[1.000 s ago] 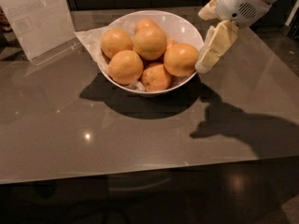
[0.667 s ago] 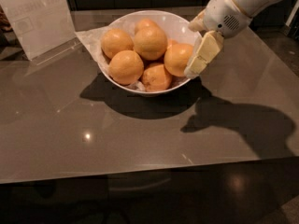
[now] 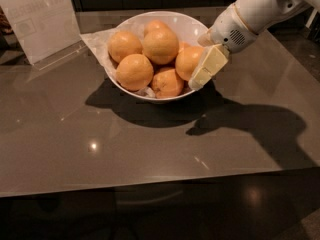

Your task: Pick orange from white bowl

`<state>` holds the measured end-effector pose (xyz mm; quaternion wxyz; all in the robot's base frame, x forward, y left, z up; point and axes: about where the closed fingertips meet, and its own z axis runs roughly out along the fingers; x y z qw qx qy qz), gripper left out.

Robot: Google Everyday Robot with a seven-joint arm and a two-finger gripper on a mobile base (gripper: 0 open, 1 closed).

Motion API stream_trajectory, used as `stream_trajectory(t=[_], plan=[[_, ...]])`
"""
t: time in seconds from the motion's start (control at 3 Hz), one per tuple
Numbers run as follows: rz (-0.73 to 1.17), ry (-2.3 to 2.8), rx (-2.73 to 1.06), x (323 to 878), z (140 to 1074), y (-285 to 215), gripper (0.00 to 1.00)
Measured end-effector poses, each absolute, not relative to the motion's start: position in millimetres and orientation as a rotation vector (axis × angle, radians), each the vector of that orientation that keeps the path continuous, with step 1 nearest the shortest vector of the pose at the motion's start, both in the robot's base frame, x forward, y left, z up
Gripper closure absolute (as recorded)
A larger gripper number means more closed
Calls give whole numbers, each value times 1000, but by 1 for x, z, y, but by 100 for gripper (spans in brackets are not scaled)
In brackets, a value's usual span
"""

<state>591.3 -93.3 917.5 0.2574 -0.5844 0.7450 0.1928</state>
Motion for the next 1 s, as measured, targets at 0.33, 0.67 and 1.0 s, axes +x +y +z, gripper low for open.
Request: stream_trajectory(t=[0.33, 0.67, 1.0], plan=[[537, 2063, -1552, 595, 904, -94, 0], [537, 2063, -1552, 595, 903, -94, 19], [537, 2063, -1552, 595, 903, -94, 65]])
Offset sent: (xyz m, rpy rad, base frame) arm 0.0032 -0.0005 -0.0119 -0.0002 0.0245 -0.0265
